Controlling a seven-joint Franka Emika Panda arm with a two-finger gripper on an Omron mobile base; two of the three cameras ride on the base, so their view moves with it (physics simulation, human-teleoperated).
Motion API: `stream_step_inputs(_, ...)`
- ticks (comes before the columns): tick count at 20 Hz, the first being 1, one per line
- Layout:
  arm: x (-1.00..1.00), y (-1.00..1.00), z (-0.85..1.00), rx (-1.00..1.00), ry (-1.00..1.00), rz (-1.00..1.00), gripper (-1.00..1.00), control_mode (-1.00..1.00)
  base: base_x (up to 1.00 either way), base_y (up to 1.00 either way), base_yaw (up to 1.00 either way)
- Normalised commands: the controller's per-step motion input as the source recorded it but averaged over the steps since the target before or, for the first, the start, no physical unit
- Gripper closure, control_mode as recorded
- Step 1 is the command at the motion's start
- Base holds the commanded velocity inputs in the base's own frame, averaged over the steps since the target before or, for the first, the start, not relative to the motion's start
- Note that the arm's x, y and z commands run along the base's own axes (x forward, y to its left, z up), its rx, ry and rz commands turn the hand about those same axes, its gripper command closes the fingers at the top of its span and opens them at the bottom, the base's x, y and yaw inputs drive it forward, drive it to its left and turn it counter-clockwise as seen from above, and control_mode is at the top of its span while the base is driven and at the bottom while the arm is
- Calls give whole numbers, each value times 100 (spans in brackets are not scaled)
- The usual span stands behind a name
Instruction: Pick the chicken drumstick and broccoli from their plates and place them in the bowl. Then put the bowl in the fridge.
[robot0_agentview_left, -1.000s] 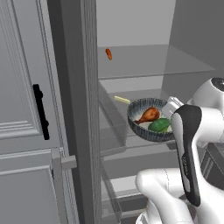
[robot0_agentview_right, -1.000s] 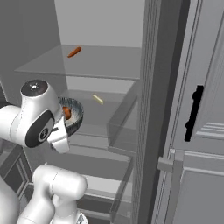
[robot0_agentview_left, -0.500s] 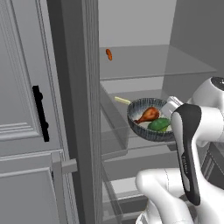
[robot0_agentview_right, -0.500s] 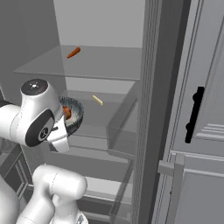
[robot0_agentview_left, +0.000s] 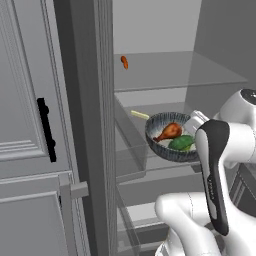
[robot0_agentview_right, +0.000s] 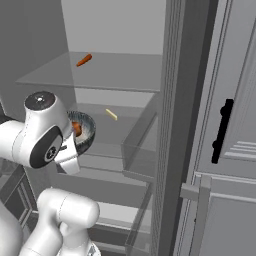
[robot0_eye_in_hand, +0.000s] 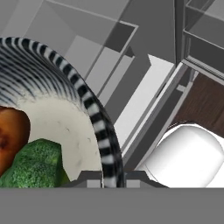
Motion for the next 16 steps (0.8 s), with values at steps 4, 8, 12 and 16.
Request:
stream_step_inputs(4, 1, 0, -42, 0, -11, 0, 100, -100, 0, 0, 0)
stream_step_inputs(8, 25, 0, -32, 0, -9, 0, 100, -100, 0, 0, 0)
stream_step_inputs(12, 82, 0, -20, 0, -1, 0, 100, -100, 0, 0, 0)
stream_step_inputs(16, 93, -25, -33, 0, 2, -3, 100, -100, 0, 0, 0)
